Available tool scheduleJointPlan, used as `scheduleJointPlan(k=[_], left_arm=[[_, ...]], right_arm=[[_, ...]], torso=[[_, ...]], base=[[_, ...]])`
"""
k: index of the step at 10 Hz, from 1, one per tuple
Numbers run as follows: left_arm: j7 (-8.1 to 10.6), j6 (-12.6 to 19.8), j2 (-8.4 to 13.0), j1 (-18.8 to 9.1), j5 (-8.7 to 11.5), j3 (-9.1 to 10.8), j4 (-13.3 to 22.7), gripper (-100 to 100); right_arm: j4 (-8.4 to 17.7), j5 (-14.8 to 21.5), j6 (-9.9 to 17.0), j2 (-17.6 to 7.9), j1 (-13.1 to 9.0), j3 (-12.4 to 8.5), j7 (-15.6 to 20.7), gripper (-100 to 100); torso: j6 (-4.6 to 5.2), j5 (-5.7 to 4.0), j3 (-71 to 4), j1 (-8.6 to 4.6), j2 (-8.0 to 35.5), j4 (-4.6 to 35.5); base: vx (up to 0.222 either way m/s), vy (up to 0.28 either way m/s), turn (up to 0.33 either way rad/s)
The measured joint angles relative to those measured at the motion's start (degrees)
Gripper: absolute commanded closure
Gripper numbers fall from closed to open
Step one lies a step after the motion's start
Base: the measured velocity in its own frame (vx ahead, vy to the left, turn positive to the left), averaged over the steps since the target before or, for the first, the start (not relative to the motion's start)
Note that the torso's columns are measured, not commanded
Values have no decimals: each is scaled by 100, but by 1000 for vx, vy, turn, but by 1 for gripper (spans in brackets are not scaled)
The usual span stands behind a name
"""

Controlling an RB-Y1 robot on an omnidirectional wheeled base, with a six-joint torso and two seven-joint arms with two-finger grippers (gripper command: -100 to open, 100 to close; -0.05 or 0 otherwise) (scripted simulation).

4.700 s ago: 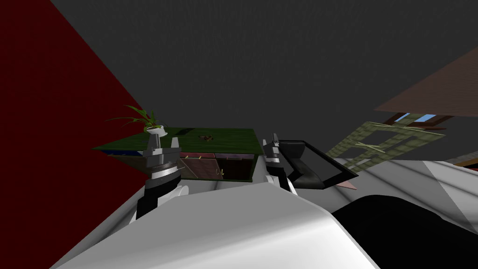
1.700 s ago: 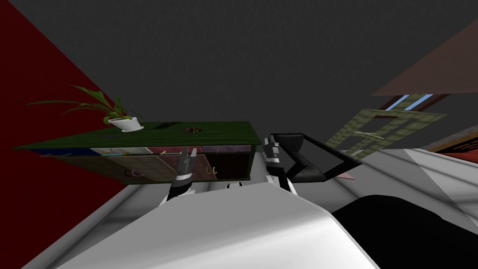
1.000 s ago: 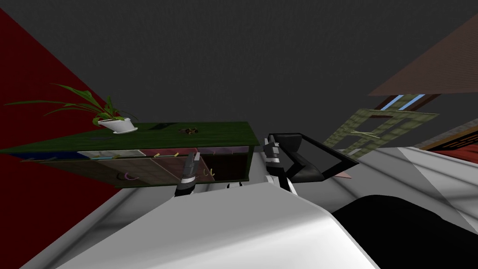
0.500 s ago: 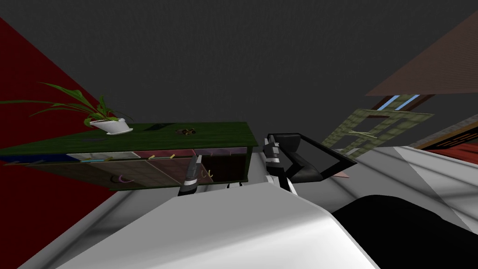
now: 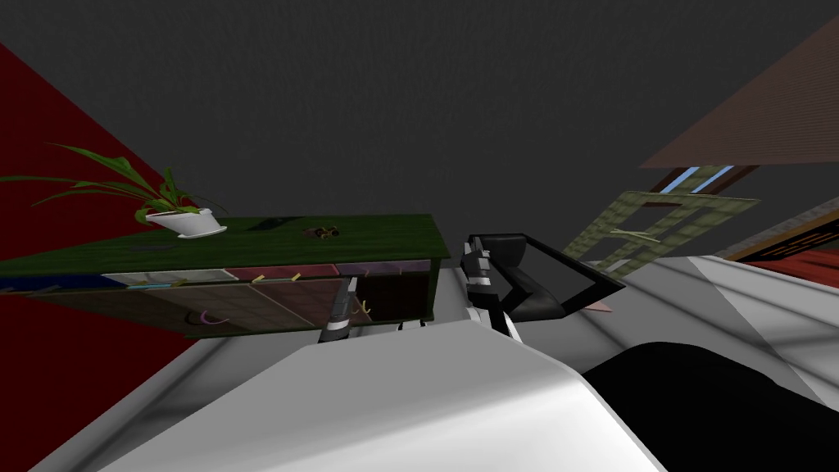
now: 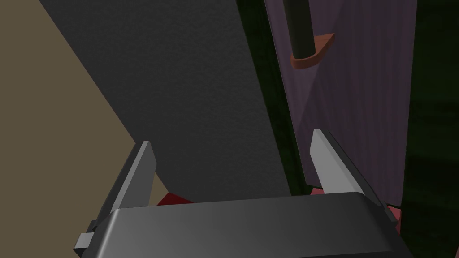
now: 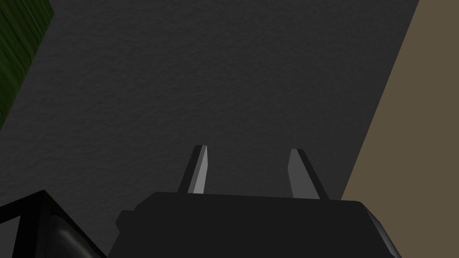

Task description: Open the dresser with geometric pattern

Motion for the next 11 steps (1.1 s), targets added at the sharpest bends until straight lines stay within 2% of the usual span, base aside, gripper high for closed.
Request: scheduleJointPlan(k=[4, 7, 11], left_arm=[[-142, -377, -163, -172, -56, -42, 767, -100], [-228, -608, -347, -245, -93, -72, 1200, -100], [-322, -860, -819, -330, -134, -104, 1648, -100]], right_arm=[[0, 0, 0, 0, 0, 0, 0, 0], [0, 0, 0, 0, 0, 0, 0, 0], [0, 0, 0, 0, 0, 0, 0, 0]], torso=[[0, -2, 0, -4, 0, 0], [0, 0, -1, 1, -2, -1], [0, 0, 0, 1, 1, 0]], base=[[22, -46, -12], [21, -34, -10], [16, -26, -7]])
